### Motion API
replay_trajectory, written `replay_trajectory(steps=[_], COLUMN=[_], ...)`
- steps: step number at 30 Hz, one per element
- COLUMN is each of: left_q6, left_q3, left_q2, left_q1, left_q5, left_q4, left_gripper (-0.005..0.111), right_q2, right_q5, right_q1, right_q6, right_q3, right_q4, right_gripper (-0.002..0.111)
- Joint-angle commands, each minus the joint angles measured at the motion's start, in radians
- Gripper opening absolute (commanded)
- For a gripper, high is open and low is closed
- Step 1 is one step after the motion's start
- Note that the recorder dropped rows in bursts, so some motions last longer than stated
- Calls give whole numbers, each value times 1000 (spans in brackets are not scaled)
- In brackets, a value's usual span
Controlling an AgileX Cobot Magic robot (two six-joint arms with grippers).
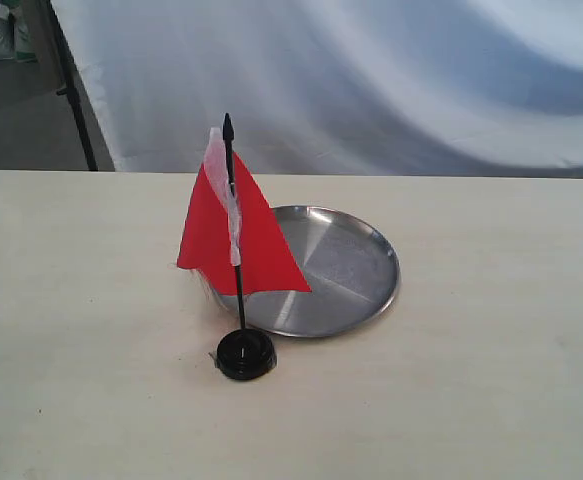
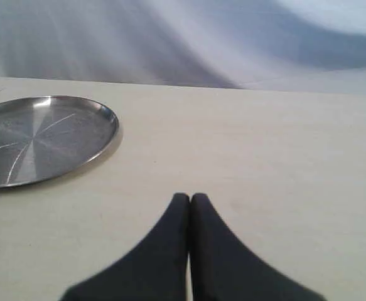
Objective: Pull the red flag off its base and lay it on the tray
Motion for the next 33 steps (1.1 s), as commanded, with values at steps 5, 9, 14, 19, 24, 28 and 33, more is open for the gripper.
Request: replay_trajectory(steps=[5, 9, 14, 19, 24, 28, 33], left_q6=[-7, -7, -7, -7, -7, -7, -7], left_q3=[4, 4, 4, 4, 4, 4, 4], left_q2=[-4, -4, -4, -4, -4, -4, -4], left_q1=[1, 1, 1, 1, 1, 1, 1], left_q5=[-8, -8, -8, -8, -8, -8, -8], left_q4=[3, 3, 3, 3, 3, 3, 3], left_gripper=[0, 0, 0, 0, 0, 0, 0], right_q2=[-7, -7, -7, -7, -7, -7, -7], right_q5=[-27, -115, -295, -452, -467, -467, -467], right_q1=[3, 3, 3, 3, 3, 3, 3], right_q6=[-7, -7, 110, 252, 251, 251, 251], right_q3=[4, 4, 4, 4, 4, 4, 4], right_q4=[-4, 6, 189, 401, 403, 403, 403], right_gripper=[0, 0, 0, 0, 0, 0, 0])
